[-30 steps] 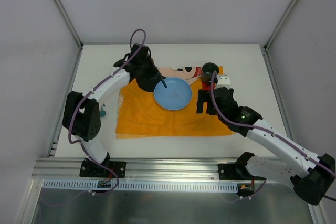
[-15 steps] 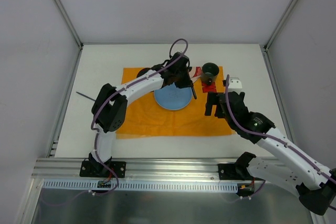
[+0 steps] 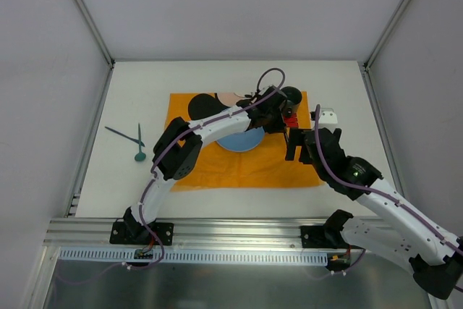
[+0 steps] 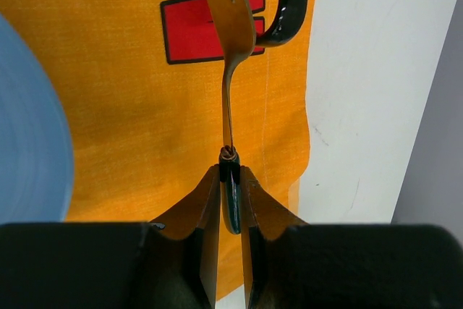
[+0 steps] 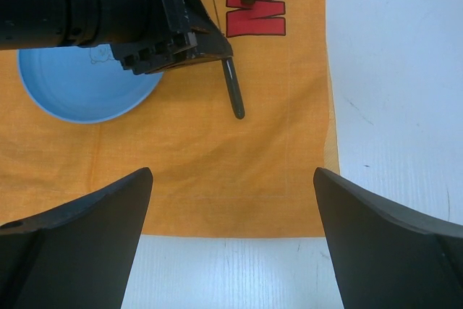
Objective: Set the dinner table for one person
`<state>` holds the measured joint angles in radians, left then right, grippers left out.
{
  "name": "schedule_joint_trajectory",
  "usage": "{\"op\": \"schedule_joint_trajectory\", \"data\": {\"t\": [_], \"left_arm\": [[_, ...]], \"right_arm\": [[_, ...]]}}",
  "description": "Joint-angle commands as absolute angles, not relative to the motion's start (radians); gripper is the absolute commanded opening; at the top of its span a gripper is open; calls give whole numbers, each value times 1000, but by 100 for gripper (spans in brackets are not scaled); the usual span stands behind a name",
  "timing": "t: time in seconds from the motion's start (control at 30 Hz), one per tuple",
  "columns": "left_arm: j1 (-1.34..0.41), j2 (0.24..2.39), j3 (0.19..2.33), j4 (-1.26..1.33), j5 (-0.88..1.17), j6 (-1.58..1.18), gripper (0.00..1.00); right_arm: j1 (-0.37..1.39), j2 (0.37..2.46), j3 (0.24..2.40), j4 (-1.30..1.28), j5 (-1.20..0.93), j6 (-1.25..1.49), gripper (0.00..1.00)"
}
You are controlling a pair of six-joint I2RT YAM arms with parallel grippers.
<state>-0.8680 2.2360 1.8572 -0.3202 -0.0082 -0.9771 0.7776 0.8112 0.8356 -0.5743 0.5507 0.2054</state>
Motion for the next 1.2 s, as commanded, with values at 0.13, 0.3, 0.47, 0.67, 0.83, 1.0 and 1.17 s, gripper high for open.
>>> {"op": "schedule_joint_trajectory", "data": {"t": [0.13, 0.3, 0.47, 0.67, 0.83, 1.0, 1.17], "left_arm": [[-891, 2330, 1979, -318, 18, -989, 0], [-905, 2364, 1996, -314, 24, -1002, 0], [-913, 2364, 1988, -316, 26, -1005, 0], [-914, 2341, 1979, -316, 31, -957, 0], [-917, 2384, 2003, -318, 103, -945, 0], [-917, 2321, 1936, -316, 92, -936, 0], [-908, 2126, 1709, -311, 31, -873, 0]], "right_arm": [[781, 788, 815, -588, 588, 215, 99], [781, 776, 805, -594, 595, 216, 100], [779, 781, 799, -594, 597, 218, 100], [778, 795, 801, -589, 594, 222, 100], [779, 798, 801, -583, 588, 224, 99], [779, 802, 802, -583, 586, 225, 99], [778, 799, 790, -575, 588, 224, 99]]}}
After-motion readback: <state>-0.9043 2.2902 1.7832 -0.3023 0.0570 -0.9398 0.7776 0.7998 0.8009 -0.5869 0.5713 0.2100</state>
